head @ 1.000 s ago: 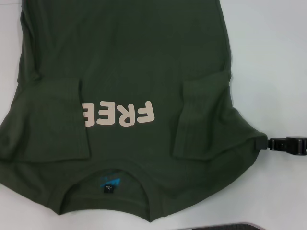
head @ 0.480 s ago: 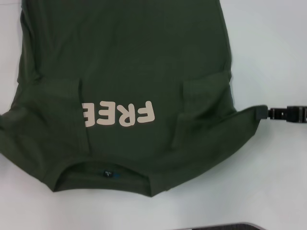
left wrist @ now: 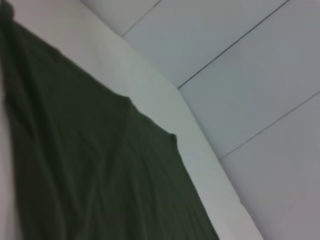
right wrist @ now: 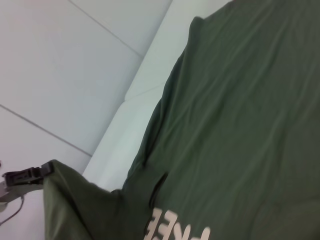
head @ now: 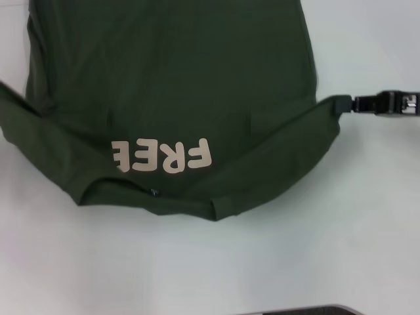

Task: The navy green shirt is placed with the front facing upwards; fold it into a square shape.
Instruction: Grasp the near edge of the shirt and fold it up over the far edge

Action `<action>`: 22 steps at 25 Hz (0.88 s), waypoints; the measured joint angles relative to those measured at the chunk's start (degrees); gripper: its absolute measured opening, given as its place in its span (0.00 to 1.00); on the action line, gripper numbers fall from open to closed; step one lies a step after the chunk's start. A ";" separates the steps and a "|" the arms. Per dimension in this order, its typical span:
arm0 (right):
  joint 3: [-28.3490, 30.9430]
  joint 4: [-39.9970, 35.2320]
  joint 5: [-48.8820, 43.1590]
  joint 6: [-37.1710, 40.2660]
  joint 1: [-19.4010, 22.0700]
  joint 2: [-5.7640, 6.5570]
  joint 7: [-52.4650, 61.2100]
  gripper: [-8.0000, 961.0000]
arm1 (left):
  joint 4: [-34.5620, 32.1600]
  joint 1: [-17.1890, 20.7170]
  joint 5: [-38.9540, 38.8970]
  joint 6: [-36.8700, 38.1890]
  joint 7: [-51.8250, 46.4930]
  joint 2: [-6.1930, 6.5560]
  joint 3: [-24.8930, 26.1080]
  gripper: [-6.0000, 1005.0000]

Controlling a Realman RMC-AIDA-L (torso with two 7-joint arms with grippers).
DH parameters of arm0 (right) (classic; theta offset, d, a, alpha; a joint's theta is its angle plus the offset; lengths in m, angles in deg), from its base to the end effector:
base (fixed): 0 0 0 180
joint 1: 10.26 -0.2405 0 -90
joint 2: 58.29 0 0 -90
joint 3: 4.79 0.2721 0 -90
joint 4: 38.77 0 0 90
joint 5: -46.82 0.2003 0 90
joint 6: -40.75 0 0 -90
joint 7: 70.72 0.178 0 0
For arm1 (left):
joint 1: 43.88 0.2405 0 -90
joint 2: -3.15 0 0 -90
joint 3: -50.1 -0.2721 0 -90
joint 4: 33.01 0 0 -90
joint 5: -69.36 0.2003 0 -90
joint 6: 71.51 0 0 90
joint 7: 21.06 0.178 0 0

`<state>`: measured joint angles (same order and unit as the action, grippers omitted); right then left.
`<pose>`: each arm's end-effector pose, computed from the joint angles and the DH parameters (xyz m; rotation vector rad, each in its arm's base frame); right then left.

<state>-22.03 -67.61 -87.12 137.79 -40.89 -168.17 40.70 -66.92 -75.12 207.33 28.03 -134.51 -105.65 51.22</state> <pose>0.3189 0.3227 0.0201 -2.4026 1.6381 0.7345 -0.3298 0.3378 0.0736 -2.1456 -1.5935 -0.9392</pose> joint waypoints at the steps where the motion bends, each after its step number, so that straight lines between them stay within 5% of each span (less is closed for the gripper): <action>1: -0.01 0.00 0.00 -0.59 -0.61 -0.06 0.36 0.01 | 0.35 -0.76 -0.02 -0.63 -0.11 0.20 -0.24 0.04; 22: -0.22 -2.16 4.29 -10.00 -7.65 0.11 6.38 0.01 | 2.97 -7.47 -3.21 -7.78 -1.46 1.79 -1.21 0.04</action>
<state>-22.25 -69.77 -82.84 127.79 -48.54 -168.06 47.08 -63.95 -82.58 204.12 20.25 -135.97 -103.87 50.01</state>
